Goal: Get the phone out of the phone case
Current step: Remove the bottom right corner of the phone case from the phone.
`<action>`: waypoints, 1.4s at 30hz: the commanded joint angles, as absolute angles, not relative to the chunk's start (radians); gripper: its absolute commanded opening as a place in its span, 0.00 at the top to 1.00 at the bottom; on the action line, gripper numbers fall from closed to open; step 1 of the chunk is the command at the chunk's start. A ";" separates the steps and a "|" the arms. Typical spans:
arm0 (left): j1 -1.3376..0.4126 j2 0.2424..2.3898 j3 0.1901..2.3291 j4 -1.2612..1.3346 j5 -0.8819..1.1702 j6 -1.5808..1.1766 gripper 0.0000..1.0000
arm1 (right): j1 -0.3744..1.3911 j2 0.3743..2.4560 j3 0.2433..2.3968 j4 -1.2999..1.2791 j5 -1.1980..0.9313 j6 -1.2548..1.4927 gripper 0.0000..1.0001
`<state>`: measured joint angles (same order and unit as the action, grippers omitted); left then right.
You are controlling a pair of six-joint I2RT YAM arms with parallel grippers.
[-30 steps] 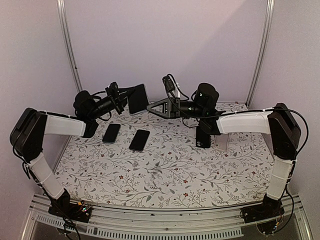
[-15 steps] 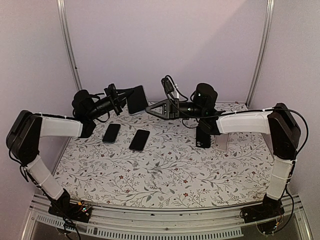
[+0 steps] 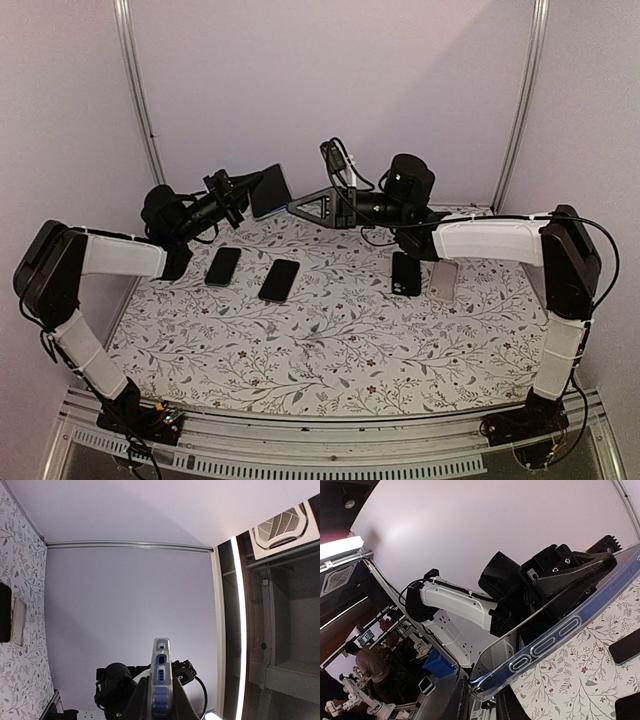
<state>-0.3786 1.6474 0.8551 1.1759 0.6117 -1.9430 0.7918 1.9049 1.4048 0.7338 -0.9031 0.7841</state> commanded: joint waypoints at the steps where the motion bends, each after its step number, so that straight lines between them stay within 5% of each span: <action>1: -0.438 1.687 0.860 1.216 0.657 -2.034 1.00 | 0.798 1.902 1.477 0.856 -0.866 0.680 1.00; 18: -0.449 1.730 0.947 1.327 0.675 -2.000 1.00 | 0.792 1.942 1.488 0.863 -0.847 0.769 1.00; 28: -0.376 1.584 0.898 1.109 0.577 -1.793 1.00 | 0.805 1.876 1.399 0.772 -0.747 0.760 0.66; 36: -0.374 1.557 0.896 1.104 0.539 -1.775 1.00 | 0.807 1.873 1.379 0.807 -0.743 0.796 0.75; 42: -0.371 1.547 0.880 1.143 0.516 -1.793 1.00 | 0.808 1.869 1.367 0.839 -0.748 0.808 0.69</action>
